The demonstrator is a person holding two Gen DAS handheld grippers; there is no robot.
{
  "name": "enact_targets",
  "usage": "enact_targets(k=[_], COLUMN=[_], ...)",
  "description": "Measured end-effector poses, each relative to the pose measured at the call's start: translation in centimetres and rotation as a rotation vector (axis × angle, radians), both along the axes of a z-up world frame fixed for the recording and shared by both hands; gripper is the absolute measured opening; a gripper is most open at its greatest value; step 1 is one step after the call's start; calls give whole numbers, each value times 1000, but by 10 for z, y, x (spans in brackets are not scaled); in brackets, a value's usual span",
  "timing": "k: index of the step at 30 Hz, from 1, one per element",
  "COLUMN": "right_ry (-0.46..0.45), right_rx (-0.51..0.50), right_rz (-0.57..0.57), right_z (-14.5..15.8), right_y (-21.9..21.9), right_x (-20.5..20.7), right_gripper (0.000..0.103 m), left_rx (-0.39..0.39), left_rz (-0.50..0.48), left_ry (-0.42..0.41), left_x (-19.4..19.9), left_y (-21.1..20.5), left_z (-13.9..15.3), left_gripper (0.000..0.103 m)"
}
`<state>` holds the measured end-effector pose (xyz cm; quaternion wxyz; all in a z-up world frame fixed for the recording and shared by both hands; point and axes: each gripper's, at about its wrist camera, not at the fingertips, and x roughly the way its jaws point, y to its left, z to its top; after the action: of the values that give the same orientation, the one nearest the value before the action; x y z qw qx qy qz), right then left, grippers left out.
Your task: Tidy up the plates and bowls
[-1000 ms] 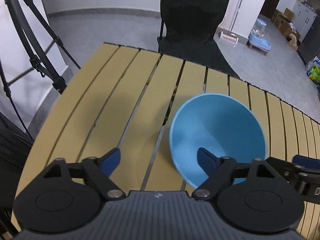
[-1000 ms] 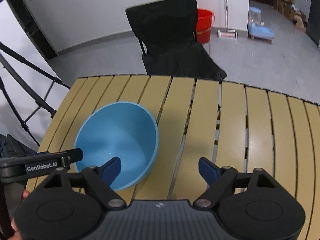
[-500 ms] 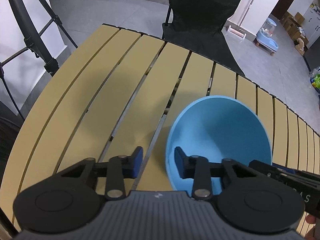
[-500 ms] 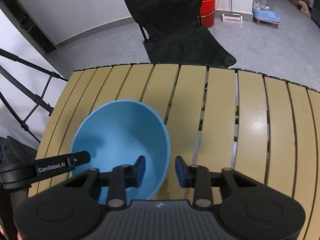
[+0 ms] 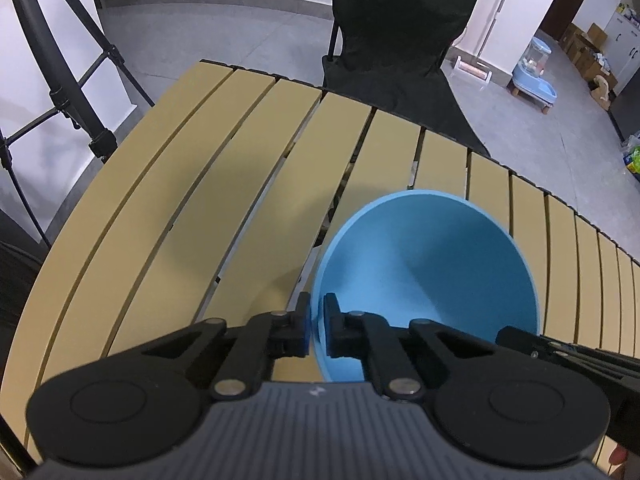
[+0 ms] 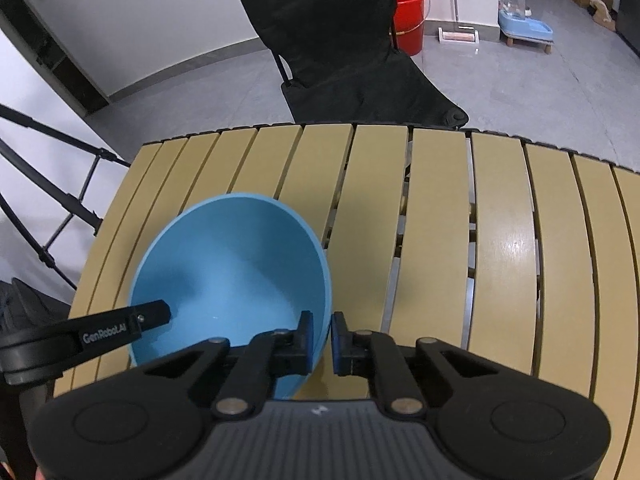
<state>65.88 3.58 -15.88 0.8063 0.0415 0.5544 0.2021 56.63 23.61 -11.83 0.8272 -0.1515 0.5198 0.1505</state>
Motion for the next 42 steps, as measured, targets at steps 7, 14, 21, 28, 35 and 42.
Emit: enact_targets(k=[7, 14, 21, 28, 35, 42], right_ry=[-3, -21, -47, -71, -104, -140], right_rx=[1, 11, 14, 18, 23, 15], right_rz=[-6, -14, -26, -51, -77, -96], right_z=[6, 23, 48, 71, 96, 118], right_y=[-6, -17, -33, -55, -78, -97], right_x=[-7, -21, -42, -66, -97, -130], right_gripper=[8, 8, 8, 8, 8, 9], left_rx=[20, 23, 30, 33, 41, 47], left_rz=[-13, -26, -43, -65, -97, -123], left_ry=[-7, -27, -59, -89, -125, -150], left_x=[-7, -19, -38, -61, -87, -113], left_y=[-9, -18, -34, -55, -78, -100], left_z=[10, 28, 53, 79, 107, 127], left_gripper=[7, 7, 7, 7, 7, 7])
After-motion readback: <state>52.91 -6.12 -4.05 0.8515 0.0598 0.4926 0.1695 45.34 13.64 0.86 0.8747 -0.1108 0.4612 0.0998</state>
